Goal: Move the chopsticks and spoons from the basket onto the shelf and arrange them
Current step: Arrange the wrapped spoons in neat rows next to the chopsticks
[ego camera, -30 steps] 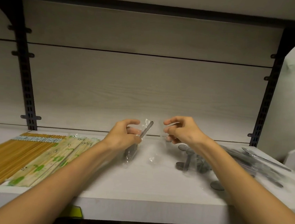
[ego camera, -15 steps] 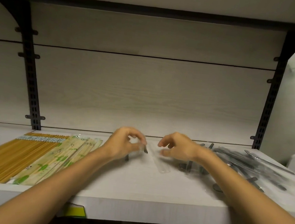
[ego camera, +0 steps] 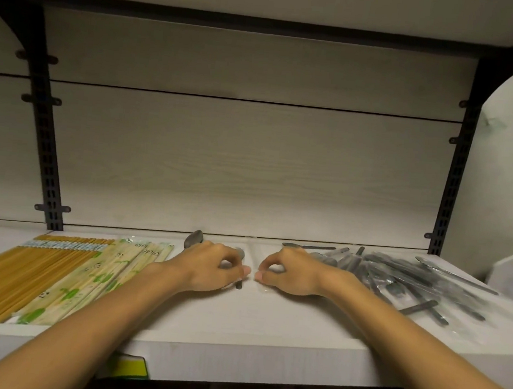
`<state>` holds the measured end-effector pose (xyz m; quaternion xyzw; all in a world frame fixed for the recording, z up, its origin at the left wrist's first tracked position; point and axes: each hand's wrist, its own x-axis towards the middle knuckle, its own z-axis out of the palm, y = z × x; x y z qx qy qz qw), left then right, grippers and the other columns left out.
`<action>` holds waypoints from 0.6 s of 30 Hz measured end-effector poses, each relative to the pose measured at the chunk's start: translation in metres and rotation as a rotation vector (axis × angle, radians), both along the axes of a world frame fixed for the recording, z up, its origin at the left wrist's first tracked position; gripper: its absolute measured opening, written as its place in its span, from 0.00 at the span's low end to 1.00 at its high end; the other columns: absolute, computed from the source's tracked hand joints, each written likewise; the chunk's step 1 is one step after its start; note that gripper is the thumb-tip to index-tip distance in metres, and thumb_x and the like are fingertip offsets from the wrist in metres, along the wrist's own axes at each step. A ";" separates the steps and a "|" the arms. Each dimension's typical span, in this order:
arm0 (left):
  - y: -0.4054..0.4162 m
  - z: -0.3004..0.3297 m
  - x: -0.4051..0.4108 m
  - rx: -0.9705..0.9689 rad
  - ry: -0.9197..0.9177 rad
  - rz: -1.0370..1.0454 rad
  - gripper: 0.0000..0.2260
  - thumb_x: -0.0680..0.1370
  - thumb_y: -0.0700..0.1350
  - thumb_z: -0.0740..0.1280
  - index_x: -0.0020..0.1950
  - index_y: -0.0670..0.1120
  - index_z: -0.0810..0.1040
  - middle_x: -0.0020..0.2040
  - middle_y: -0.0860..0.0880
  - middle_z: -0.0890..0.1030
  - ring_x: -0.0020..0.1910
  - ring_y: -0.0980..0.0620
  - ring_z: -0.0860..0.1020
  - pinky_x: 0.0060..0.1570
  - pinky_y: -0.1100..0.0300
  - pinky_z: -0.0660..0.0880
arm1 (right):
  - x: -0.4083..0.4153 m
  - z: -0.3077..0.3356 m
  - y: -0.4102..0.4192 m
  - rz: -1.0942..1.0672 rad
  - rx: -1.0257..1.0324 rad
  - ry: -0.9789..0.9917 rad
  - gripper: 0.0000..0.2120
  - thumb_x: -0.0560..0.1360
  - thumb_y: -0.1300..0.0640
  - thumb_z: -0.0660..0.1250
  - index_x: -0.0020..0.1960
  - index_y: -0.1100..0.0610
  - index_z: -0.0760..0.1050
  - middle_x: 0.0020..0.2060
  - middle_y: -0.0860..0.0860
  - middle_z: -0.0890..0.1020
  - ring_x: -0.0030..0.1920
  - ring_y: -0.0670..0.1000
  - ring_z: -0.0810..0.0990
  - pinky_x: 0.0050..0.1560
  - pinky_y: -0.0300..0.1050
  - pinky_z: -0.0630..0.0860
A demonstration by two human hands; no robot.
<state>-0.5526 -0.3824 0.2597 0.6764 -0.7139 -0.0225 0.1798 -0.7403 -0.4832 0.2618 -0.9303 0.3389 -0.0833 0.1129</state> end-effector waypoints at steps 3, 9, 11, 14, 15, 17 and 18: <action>-0.003 -0.002 0.002 0.039 -0.048 0.031 0.11 0.77 0.61 0.61 0.46 0.56 0.77 0.32 0.59 0.76 0.38 0.59 0.73 0.48 0.55 0.72 | -0.003 -0.001 0.003 -0.017 -0.006 -0.003 0.23 0.76 0.38 0.62 0.65 0.48 0.75 0.64 0.53 0.76 0.68 0.55 0.69 0.67 0.52 0.68; -0.002 -0.008 -0.001 0.028 -0.058 0.029 0.12 0.81 0.55 0.55 0.41 0.57 0.74 0.40 0.54 0.76 0.45 0.50 0.74 0.55 0.51 0.71 | -0.011 -0.004 0.011 -0.009 -0.028 -0.048 0.24 0.76 0.39 0.63 0.68 0.49 0.72 0.66 0.53 0.75 0.68 0.55 0.71 0.66 0.49 0.68; 0.000 -0.009 -0.002 0.015 -0.082 0.036 0.15 0.82 0.54 0.53 0.43 0.51 0.75 0.46 0.50 0.78 0.48 0.48 0.75 0.54 0.50 0.72 | -0.013 -0.005 0.014 -0.006 -0.026 -0.058 0.24 0.76 0.40 0.63 0.68 0.50 0.72 0.66 0.53 0.76 0.67 0.54 0.71 0.66 0.49 0.69; 0.004 -0.008 -0.005 -0.004 -0.083 0.030 0.17 0.81 0.58 0.53 0.40 0.54 0.75 0.47 0.52 0.77 0.49 0.49 0.74 0.54 0.49 0.71 | -0.016 -0.006 0.017 -0.007 -0.034 -0.086 0.24 0.75 0.39 0.63 0.66 0.50 0.74 0.64 0.52 0.77 0.66 0.54 0.73 0.65 0.50 0.70; 0.005 -0.008 -0.007 -0.014 -0.095 0.044 0.18 0.80 0.61 0.53 0.37 0.56 0.74 0.45 0.53 0.77 0.49 0.50 0.75 0.54 0.50 0.71 | -0.017 -0.006 0.017 -0.008 -0.035 -0.100 0.23 0.75 0.39 0.64 0.66 0.50 0.74 0.64 0.52 0.77 0.65 0.53 0.73 0.64 0.50 0.71; 0.003 -0.006 -0.011 -0.068 -0.155 0.096 0.21 0.76 0.68 0.54 0.38 0.55 0.76 0.39 0.55 0.78 0.46 0.51 0.76 0.54 0.52 0.69 | -0.018 -0.005 0.019 -0.007 -0.035 -0.135 0.23 0.75 0.38 0.64 0.64 0.50 0.75 0.62 0.52 0.78 0.63 0.52 0.74 0.62 0.50 0.72; 0.002 -0.005 -0.013 -0.100 -0.177 0.120 0.23 0.74 0.70 0.56 0.40 0.53 0.78 0.38 0.55 0.79 0.45 0.52 0.77 0.54 0.53 0.67 | -0.018 -0.004 0.019 -0.007 -0.036 -0.149 0.22 0.75 0.39 0.64 0.64 0.49 0.75 0.61 0.51 0.77 0.63 0.51 0.74 0.62 0.50 0.72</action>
